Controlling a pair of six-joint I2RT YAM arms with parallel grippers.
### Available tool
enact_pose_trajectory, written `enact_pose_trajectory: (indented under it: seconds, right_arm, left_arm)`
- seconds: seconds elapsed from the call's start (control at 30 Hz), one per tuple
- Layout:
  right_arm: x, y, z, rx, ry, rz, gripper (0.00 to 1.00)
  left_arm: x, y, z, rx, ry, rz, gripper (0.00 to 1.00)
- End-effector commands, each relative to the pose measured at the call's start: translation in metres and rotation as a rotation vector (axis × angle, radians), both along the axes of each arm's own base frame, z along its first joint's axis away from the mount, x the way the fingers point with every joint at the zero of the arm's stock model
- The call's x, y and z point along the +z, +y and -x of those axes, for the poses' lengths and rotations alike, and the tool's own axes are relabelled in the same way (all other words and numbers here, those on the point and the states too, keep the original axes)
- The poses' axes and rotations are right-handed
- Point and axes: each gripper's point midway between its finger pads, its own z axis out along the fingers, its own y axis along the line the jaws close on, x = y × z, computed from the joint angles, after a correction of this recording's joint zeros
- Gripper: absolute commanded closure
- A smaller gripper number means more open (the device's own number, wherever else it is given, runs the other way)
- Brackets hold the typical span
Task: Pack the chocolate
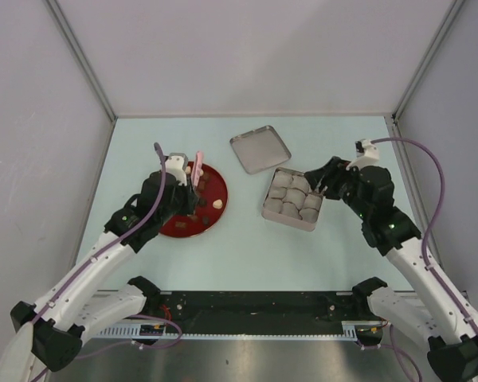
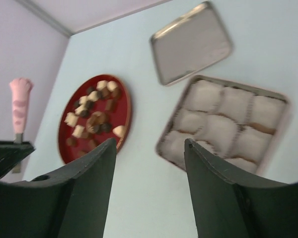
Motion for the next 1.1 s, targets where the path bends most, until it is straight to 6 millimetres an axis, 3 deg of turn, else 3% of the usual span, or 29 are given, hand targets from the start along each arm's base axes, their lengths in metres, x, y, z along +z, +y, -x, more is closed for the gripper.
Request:
enact_pose_trajectory:
  seconds: [0.0, 0.23, 0.53, 0.63, 0.8, 1.07]
  right_arm:
    - [-0.012, -0.059, 0.010, -0.167, 0.027, 0.136, 0.36]
    - [-0.021, -0.120, 0.028, -0.361, 0.050, 0.264, 0.27]
    - [-0.034, -0.162, 0.042, -0.495, 0.098, 0.454, 0.22]
    - [-0.037, -0.173, 0.046, -0.532, 0.113, 0.505, 0.20]
    - [-0.041, -0.175, 0.048, -0.550, 0.073, 0.506, 0.18]
    - [-0.030, -0.181, 0.056, -0.597, 0.020, 0.487, 0.13]
  left_arm:
    - [-0.003, 0.016, 0.001, 0.039, 0.028, -0.071, 0.77]
    - [-0.022, 0.020, 0.004, 0.056, 0.106, -0.093, 0.77]
    - [-0.046, 0.027, 0.006, 0.086, 0.222, -0.117, 0.74]
    - [-0.054, 0.030, 0.007, 0.105, 0.256, -0.120, 0.73]
    - [-0.067, 0.038, 0.009, 0.136, 0.320, -0.131, 0.72]
    - [-0.083, 0.050, 0.012, 0.179, 0.414, -0.166, 0.70]
